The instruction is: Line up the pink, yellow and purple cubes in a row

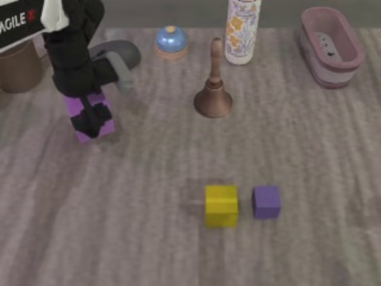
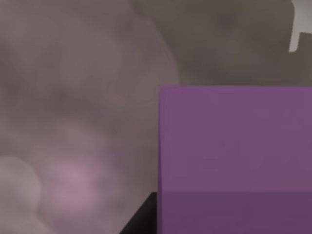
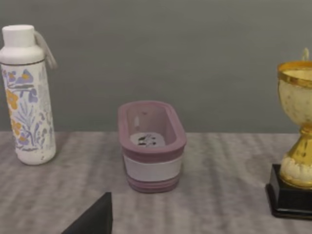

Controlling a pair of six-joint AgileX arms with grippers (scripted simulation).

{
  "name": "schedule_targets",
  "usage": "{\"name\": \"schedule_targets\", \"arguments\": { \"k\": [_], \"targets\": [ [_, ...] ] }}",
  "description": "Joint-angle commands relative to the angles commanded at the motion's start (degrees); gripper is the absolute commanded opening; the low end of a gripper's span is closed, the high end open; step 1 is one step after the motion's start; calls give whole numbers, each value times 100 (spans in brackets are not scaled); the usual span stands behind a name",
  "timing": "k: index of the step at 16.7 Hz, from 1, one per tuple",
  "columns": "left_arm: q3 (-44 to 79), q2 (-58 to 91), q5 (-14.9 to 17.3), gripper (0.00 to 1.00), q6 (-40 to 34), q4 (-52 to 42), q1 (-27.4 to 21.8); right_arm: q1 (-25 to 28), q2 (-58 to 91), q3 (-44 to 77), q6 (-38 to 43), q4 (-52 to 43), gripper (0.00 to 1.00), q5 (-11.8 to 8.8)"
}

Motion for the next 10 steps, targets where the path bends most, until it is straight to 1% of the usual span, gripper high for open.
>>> {"name": "schedule_targets", "arguments": {
  "k": [3,8,10],
  "targets": [
    [305,-167,17,0,-28,-382,54,0,0,0,0,0,100,0],
    [289,-172,13,0,-17,-373,15,0,0,0,0,0,100,0],
    [78,-365,0,0,19,-301,-145,0,0,0,0,0,100,0]
  ]
}}
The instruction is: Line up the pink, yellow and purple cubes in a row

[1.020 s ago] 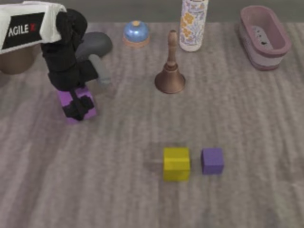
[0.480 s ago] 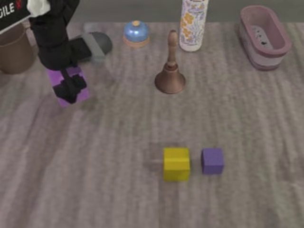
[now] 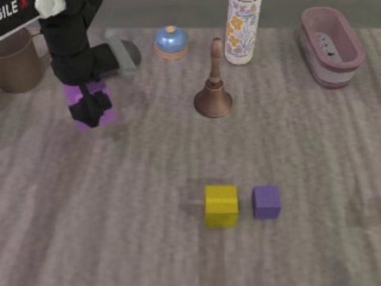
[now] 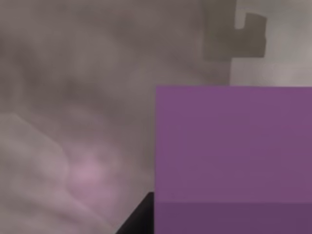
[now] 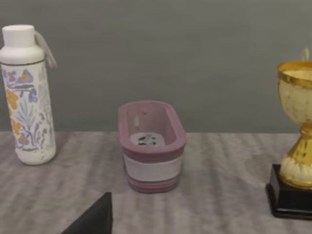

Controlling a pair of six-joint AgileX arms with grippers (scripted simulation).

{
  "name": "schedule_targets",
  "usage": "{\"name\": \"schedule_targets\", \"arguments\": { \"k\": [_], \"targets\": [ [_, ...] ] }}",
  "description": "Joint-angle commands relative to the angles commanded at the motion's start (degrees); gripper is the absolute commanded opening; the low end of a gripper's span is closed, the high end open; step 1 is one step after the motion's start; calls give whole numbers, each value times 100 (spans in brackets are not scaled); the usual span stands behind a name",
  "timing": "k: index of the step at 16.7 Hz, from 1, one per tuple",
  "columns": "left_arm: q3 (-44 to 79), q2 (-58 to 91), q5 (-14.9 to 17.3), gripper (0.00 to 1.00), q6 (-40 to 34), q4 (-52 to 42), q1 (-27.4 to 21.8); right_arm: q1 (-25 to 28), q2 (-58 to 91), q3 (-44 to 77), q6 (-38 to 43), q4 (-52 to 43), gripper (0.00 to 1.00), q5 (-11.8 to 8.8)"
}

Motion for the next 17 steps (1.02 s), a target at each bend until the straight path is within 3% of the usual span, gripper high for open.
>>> {"name": "schedule_targets", "arguments": {
  "k": [10,17],
  "targets": [
    [-3023,-2174,-22,0,374,736,-1819,0,0,0,0,0,100,0],
    [-3178,-2294,-27,0,404,801,-1923,0,0,0,0,0,100,0]
  ]
}}
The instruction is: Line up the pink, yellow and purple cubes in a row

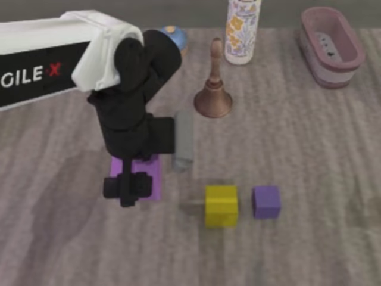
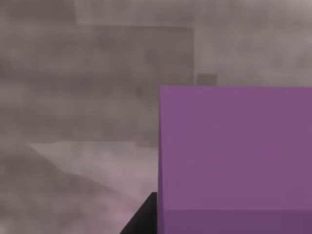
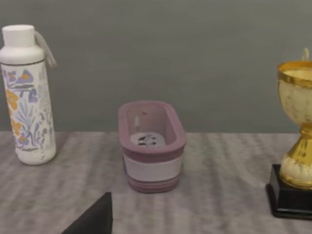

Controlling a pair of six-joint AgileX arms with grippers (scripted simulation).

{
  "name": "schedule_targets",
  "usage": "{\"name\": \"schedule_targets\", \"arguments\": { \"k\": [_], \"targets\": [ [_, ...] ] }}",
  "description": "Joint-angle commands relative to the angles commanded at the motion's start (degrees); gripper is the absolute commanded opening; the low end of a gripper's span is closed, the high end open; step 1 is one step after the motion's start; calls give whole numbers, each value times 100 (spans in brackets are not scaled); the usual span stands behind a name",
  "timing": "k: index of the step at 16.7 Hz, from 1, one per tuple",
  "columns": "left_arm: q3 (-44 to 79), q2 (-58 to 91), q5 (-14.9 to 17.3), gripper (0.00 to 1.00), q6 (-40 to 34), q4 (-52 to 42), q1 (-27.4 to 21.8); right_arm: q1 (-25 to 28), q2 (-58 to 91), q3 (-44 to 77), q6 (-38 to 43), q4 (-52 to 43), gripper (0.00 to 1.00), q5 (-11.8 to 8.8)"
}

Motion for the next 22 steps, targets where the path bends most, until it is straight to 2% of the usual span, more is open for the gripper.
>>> {"name": "schedule_targets", "arguments": {
  "k": [9,13,22],
  "targets": [
    [-809,569,6,0,-25,1402,-58,0,0,0,0,0,100,0],
    [-838,590,6,0,-28,1455,-58,0,0,0,0,0,100,0],
    [-838,590,6,68,-28,1455,-58,0,0,0,0,0,100,0]
  ]
}}
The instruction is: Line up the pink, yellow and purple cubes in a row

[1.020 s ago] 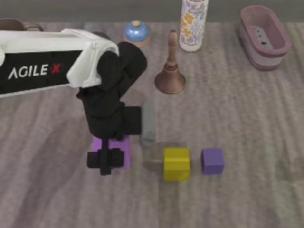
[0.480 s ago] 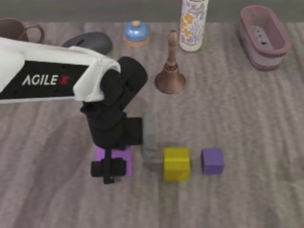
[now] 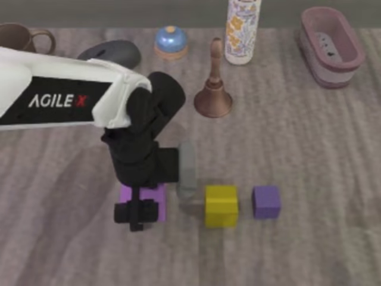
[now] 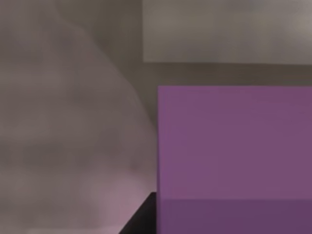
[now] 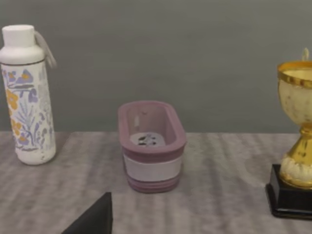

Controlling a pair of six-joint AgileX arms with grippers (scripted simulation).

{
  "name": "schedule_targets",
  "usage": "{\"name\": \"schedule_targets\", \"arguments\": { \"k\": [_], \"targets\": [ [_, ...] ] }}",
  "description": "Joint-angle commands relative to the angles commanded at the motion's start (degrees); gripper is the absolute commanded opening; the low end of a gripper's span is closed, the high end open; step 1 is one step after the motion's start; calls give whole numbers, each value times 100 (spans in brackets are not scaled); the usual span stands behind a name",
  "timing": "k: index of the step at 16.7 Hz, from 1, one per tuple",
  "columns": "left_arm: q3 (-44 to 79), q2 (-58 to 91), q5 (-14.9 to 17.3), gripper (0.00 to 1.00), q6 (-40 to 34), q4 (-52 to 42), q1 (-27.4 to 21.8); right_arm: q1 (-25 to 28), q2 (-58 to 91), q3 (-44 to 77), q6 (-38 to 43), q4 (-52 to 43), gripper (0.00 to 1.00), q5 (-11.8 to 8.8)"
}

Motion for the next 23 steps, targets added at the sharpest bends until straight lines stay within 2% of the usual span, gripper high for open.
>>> {"name": "schedule_targets", "arguments": {
  "k": [4,5,15,23],
  "targets": [
    [0,0,0,98,0,0,0,0,0,0,0,0,100,0],
    [0,0,0,100,0,0,0,0,0,0,0,0,100,0],
    [66,-34,-11,100,10,-99,9,0,0,0,0,0,100,0],
    [887,-567,-3,100,-16,-1460,113,0,0,0,0,0,100,0]
  ]
}}
